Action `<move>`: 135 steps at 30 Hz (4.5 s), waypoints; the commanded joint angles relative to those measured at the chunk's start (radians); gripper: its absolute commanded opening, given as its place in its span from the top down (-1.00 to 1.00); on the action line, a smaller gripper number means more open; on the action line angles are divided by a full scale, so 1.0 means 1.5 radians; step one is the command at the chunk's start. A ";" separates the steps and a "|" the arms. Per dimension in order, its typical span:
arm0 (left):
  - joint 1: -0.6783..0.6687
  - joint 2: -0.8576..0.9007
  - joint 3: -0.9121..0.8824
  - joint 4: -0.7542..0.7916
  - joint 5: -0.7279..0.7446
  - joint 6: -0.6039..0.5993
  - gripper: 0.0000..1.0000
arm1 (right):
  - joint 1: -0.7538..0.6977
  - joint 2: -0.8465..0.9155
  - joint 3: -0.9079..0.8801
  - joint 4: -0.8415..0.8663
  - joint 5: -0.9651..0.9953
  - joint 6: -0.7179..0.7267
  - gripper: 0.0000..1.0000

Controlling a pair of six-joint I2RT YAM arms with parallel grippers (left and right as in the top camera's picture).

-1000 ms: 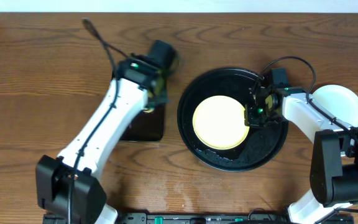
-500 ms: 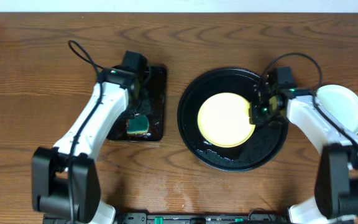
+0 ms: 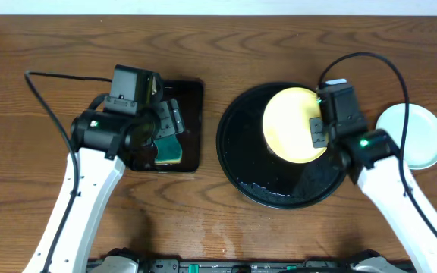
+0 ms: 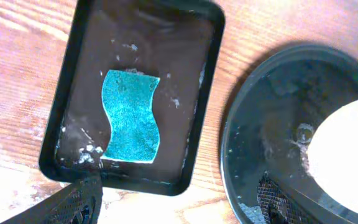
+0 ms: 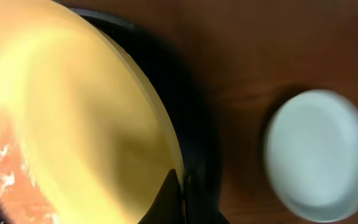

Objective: Clean dirty plates on tray and stack at the side
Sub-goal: 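Lift the yellow plate with the right gripper over the round tray, then place the yellow plate on top of the mint plate stack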

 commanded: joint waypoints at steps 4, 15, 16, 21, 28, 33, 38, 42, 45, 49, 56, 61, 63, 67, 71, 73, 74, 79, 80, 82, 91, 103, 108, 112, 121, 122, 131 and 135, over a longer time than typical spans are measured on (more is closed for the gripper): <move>0.002 -0.002 0.018 -0.001 0.008 0.007 -0.62 | 0.127 -0.040 0.001 0.002 0.268 -0.064 0.98; 0.002 -0.002 0.018 -0.001 0.008 0.007 -0.62 | 0.300 -0.039 0.001 0.002 0.479 -0.105 0.98; 0.002 -0.002 0.018 -0.001 0.008 0.007 -0.62 | 0.310 -0.039 0.001 0.002 0.497 -0.112 0.98; 0.002 -0.002 0.018 -0.001 0.008 0.007 -0.62 | 0.352 -0.039 0.001 0.002 0.538 -0.153 0.98; 0.002 -0.002 0.018 -0.001 0.008 0.007 -0.62 | 0.384 -0.039 0.001 0.003 0.588 -0.155 0.98; 0.002 -0.002 0.018 -0.001 0.008 0.007 -0.62 | 0.398 -0.039 0.001 0.003 0.593 -0.155 0.98; 0.002 -0.002 0.018 -0.001 0.008 0.007 -0.62 | 0.401 -0.039 0.001 0.013 0.592 -0.155 0.98; 0.002 -0.002 0.018 -0.001 0.008 0.007 -0.62 | 0.401 -0.039 0.001 0.025 0.595 -0.155 0.98; 0.002 -0.002 0.018 -0.001 0.008 0.007 -0.62 | 0.401 -0.039 0.001 0.028 0.595 -0.155 0.98; 0.002 -0.002 0.018 -0.001 0.008 0.007 -0.62 | 0.401 -0.039 0.001 0.028 0.595 -0.155 0.98; 0.002 -0.002 0.018 -0.001 0.008 0.007 -0.62 | 0.401 -0.039 0.001 0.028 0.595 -0.172 0.98; 0.002 -0.002 0.018 -0.001 0.008 0.007 -0.62 | 0.401 -0.039 0.001 0.028 0.607 -0.172 0.97; 0.002 -0.002 0.018 -0.001 0.008 0.007 -0.62 | 0.401 -0.039 0.001 0.034 0.606 -0.152 0.98; 0.002 -0.002 0.018 -0.001 0.008 0.007 -0.62 | 0.390 -0.039 0.001 0.056 0.606 -0.162 0.98; 0.002 -0.002 0.018 -0.001 0.008 0.007 -0.62 | 0.393 -0.039 0.001 0.067 0.491 -0.201 0.98; 0.002 -0.002 0.018 -0.001 0.008 0.007 -0.62 | 0.378 -0.037 0.001 0.075 0.607 -0.152 0.98; 0.002 -0.002 0.018 -0.001 0.008 0.007 -0.63 | 0.375 -0.037 0.001 0.083 0.591 -0.120 0.98; 0.002 -0.002 0.018 -0.001 0.008 0.007 -0.62 | 0.370 -0.034 0.001 0.079 0.541 -0.113 0.98; 0.002 -0.002 0.018 -0.001 0.008 0.007 -0.62 | 0.373 -0.034 0.001 0.079 0.496 -0.131 0.98; 0.002 -0.002 0.018 -0.001 0.008 0.007 -0.62 | 0.375 -0.031 0.001 0.065 0.493 -0.179 0.98; 0.002 -0.002 0.018 -0.001 0.008 0.007 -0.63 | 0.359 -0.028 0.001 0.064 0.518 -0.110 0.98; 0.002 -0.002 0.018 -0.001 0.008 0.007 -0.63 | 0.139 -0.037 0.001 -0.108 0.081 0.343 0.98; 0.002 -0.002 0.018 -0.001 0.008 0.007 -0.63 | -0.046 -0.048 0.001 -0.117 -0.009 0.342 0.98; 0.002 -0.002 0.018 -0.001 0.008 0.007 -0.63 | -0.231 -0.042 0.001 -0.092 -0.119 0.315 0.98; 0.002 -0.002 0.018 -0.001 0.008 0.007 -0.63 | -0.547 0.023 0.001 -0.002 -0.244 0.287 0.98; 0.002 -0.002 0.018 -0.001 0.008 0.007 -0.63 | -0.569 0.038 0.001 0.000 -0.244 0.287 0.98; 0.002 -0.002 0.018 -0.001 0.008 0.007 -0.63 | -0.715 0.214 0.001 0.071 -0.290 0.197 0.98; 0.002 -0.002 0.018 -0.001 0.008 0.007 -0.63 | -0.721 0.207 0.001 0.083 -0.354 0.180 0.15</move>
